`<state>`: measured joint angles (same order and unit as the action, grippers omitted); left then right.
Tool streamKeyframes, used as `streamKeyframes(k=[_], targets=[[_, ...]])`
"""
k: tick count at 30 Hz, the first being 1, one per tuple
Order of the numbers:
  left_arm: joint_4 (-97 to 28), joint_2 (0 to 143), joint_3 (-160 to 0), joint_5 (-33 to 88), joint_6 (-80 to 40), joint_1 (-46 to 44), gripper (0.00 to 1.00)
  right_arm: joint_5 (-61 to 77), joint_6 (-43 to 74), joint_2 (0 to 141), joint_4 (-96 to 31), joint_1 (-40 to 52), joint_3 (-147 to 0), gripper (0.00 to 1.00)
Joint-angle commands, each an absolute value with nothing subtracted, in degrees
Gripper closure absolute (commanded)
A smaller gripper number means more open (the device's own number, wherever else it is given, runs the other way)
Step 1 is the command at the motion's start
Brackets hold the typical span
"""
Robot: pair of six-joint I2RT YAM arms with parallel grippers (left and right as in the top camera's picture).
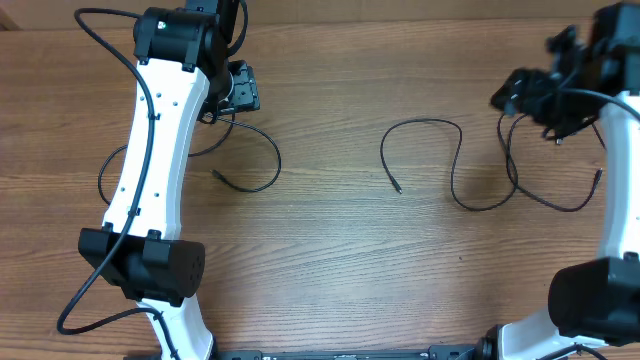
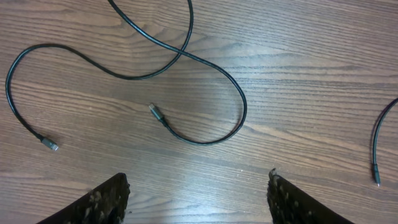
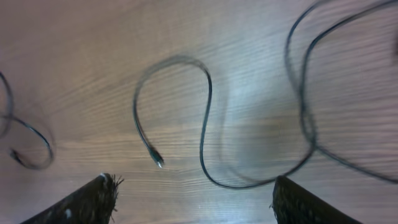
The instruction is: Untangle cables
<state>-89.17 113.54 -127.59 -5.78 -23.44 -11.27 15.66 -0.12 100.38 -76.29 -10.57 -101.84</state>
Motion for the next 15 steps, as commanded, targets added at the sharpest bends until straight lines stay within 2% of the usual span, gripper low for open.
streamKeyframes(k=[1, 11, 15], targets=[[-89.3, 113.1, -128.0, -6.2, -22.2, -11.6, 0.28, 15.1, -2.0, 102.5, -73.3, -9.2, -94.7, 0.21], [-89.3, 113.1, -128.0, -6.2, -22.2, -11.6, 0.28, 15.1, -1.6, 103.2, -53.7, -4.9, -75.9, 0.21], [-89.2, 113.1, -128.1, -6.2, -22.2, -11.6, 0.28, 15.1, -1.5, 103.2, -46.6, -3.4, -70.8, 0.25]])
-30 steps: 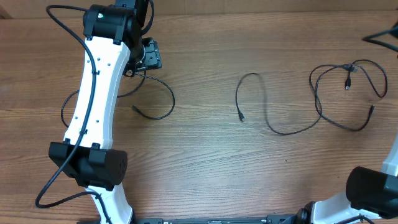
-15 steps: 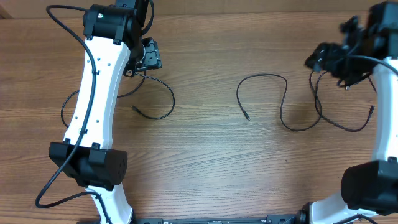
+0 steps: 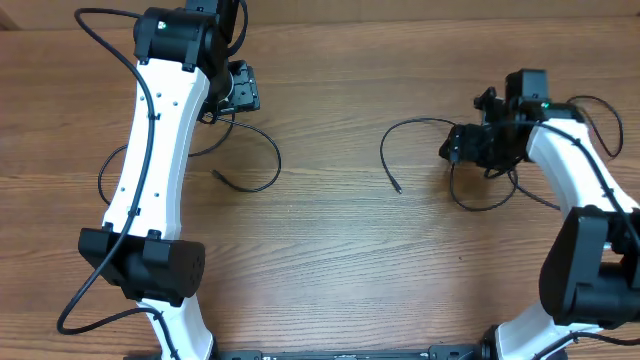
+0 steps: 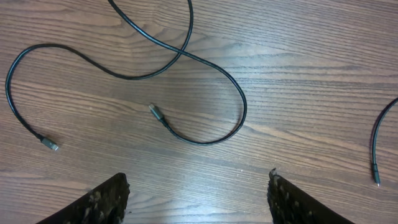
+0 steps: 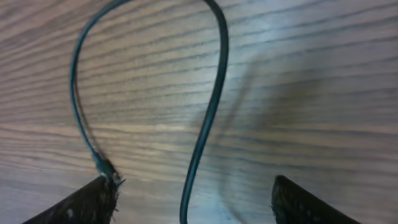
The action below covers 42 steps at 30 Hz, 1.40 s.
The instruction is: Untangle cables
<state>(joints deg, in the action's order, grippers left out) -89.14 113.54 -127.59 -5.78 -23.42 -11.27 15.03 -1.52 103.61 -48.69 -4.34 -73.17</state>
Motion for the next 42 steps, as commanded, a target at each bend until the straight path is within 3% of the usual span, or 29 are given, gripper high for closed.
streamKeyframes(k=[1, 3, 7, 8, 9, 18, 26, 34, 35, 38, 42], targets=[[-89.2, 113.1, -128.0, -6.2, -22.2, -11.6, 0.28, 15.0, -1.5, 103.2, -45.3, -3.1, -70.0, 0.29], [-89.2, 113.1, -128.0, -6.2, -22.2, -11.6, 0.28, 15.1, -1.5, 103.2, -42.9, -2.3, -68.4, 0.42], [-89.3, 113.1, -128.0, -6.2, -22.2, -11.7, 0.28, 15.0, -1.3, 103.2, -41.7, -1.8, -67.7, 0.77], [-89.3, 113.1, -128.0, -6.2, -22.2, -11.6, 0.28, 15.0, -1.3, 103.2, -41.6, -1.8, -67.8, 0.91], [-89.3, 113.1, -128.0, -6.2, -22.2, -11.6, 0.28, 15.0, -1.3, 103.2, -41.6, -1.8, -68.0, 0.96], [-89.3, 113.1, -128.0, -6.2, -22.2, -11.6, 0.28, 3.4, 7.5, 99.8, -48.3, -8.4, -80.6, 0.96], [-89.3, 113.1, -128.0, -6.2, -22.3, -11.7, 0.28, 2.4, 11.5, 94.7, -53.7, -19.8, -99.4, 0.96], [-89.3, 113.1, -128.1, -6.2, -22.3, -11.7, 0.28, 2.2, 14.2, 94.8, -55.7, -27.8, -98.4, 0.96], [-89.3, 113.1, -128.0, -6.2, -22.3, -11.7, 0.28, 2.2, 14.2, 94.9, -55.9, -28.1, -98.0, 0.88], [-89.3, 113.1, -128.0, -6.2, -22.3, -11.7, 0.28, 2.2, 14.2, 95.7, -56.8, -28.2, -97.6, 0.45], [-89.6, 113.1, -128.0, -6.7, -22.2, -11.6, 0.28, 5.5, 13.2, 96.2, -57.3, -27.5, -97.6, 0.30]])
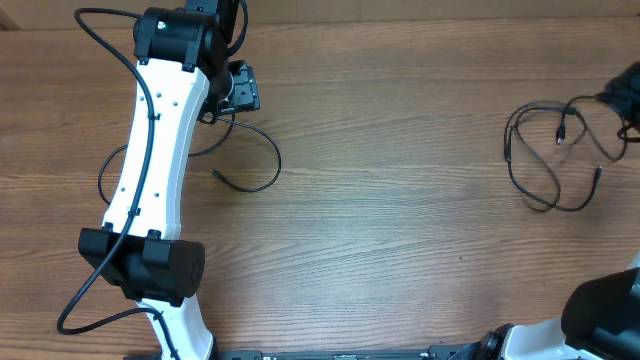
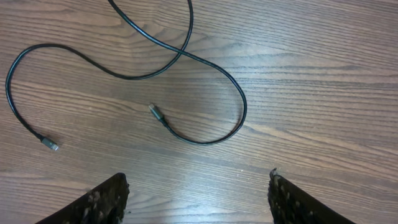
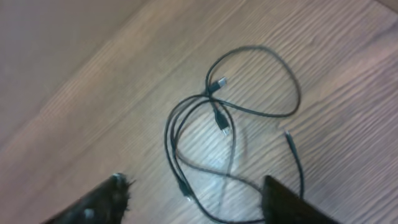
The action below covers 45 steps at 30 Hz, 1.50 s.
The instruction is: Untangle cables
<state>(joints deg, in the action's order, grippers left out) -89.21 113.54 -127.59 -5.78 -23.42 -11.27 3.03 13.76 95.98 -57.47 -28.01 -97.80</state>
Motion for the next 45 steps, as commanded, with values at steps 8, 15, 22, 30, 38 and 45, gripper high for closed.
streamKeyframes(k=[8, 15, 22, 30, 38, 45], targets=[[-95.2, 113.1, -128.1, -13.1, -26.2, -10.3, 0.31, 19.7, 4.4, 96.2, -59.7, -22.7, -97.6, 0.20], [-96.8, 113.1, -127.0, -9.9, -25.9, -7.0, 0.28, 19.6, 0.9, 96.2, -62.8, -11.8, -97.6, 0.14], [-96.8, 111.5, -121.5, -9.4, -25.8, -4.9, 0.29, 16.6, -3.3, 98.0, -63.9, 1.9, -97.6, 0.13], [-96.8, 100.1, -112.5, -11.1, -25.8, -3.3, 0.24, 7.9, -2.9, 99.9, -62.5, 14.1, -97.8, 0.04], [-96.4, 85.2, -96.0, -14.0, -33.6, 1.7, 0.12, 10.6, 1.5, 99.9, -64.0, 17.0, -101.3, 0.00], [-78.8, 80.8, -83.3, -7.3, -29.5, 3.7, 0.00, 10.6, 1.5, 100.0, -62.5, 18.2, -101.2, 0.00]])
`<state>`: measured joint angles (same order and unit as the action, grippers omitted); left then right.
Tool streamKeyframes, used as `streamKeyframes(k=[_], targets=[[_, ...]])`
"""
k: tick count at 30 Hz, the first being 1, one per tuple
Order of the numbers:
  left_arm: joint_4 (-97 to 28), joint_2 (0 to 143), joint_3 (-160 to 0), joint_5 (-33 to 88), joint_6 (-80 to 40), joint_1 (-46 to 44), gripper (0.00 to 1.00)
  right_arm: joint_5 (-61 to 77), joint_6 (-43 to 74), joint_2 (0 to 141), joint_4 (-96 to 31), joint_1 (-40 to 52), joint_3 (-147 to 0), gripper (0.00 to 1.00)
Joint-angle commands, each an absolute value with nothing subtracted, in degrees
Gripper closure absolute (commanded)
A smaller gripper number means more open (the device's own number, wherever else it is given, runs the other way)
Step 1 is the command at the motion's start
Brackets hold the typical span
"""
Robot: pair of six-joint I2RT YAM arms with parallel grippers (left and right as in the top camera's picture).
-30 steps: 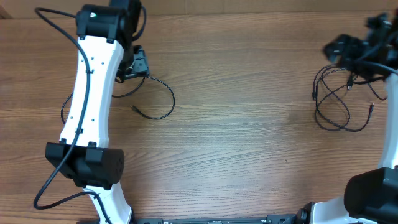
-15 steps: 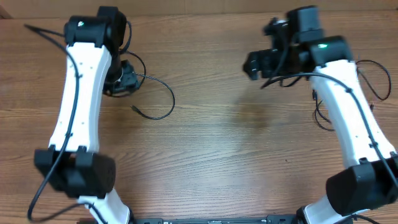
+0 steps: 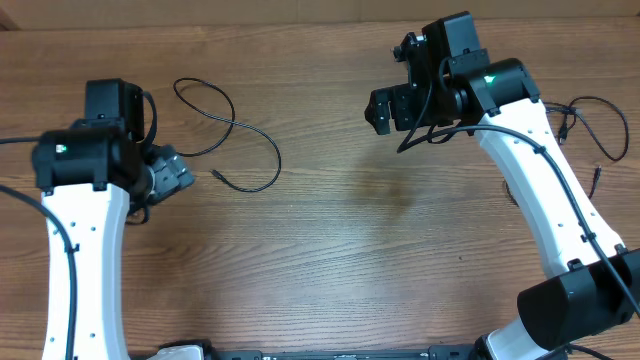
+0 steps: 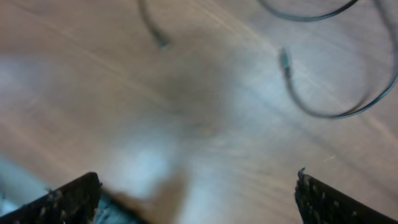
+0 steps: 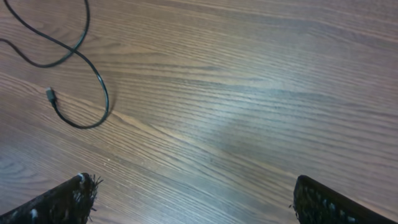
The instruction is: Untangle cables
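A black cable (image 3: 262, 142) curls over the left of the table, its plug end beside my left gripper (image 3: 170, 176). The blurred left wrist view has that cable (image 4: 323, 113) ahead of the open left gripper (image 4: 198, 180), with nothing between its fingers. More black cable (image 3: 596, 108) lies bunched at the far right, partly behind the right arm. My right gripper (image 3: 386, 110) hangs open over the table's upper middle. The right wrist view shows the open right gripper (image 5: 191, 183) over bare wood, the left cable (image 5: 93, 74) far ahead of it.
The wooden table (image 3: 340, 250) carries only the cables. The left arm (image 3: 85, 230) stands along the left side and the right arm (image 3: 540, 200) slants across the right half, hiding part of the bunched cable.
The left arm has drawn back from the far left to the left edge, its gripper now beside the cable's plug end. The right gripper has come from the right edge to the upper middle.
First an S-shaped cable lay in the middle while the right gripper was at the far right. Then the right gripper was at that cable. Later the middle was bare and the cable lay bunched at the far right. Both grippers now stand open elsewhere.
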<state>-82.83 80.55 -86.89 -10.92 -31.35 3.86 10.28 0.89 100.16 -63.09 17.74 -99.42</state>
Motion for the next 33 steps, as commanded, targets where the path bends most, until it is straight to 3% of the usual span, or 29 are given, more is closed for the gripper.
streamKeyframes(k=[1, 15, 33], targets=[[-75.5, 81.0, -81.9, -5.2, -28.2, 3.7, 0.01, 10.8, 1.5, 100.0, -62.5, 18.2, -101.2, 0.00], [-42.2, 97.8, -76.9, -1.9, -26.6, 3.7, 0.00, 11.6, 1.5, 100.0, -67.4, 17.2, -101.2, 0.00], [-24.2, 112.9, -76.9, 6.1, -26.9, 3.7, 0.03, 11.7, 1.5, 100.0, -73.1, 17.2, -101.2, 0.00]])
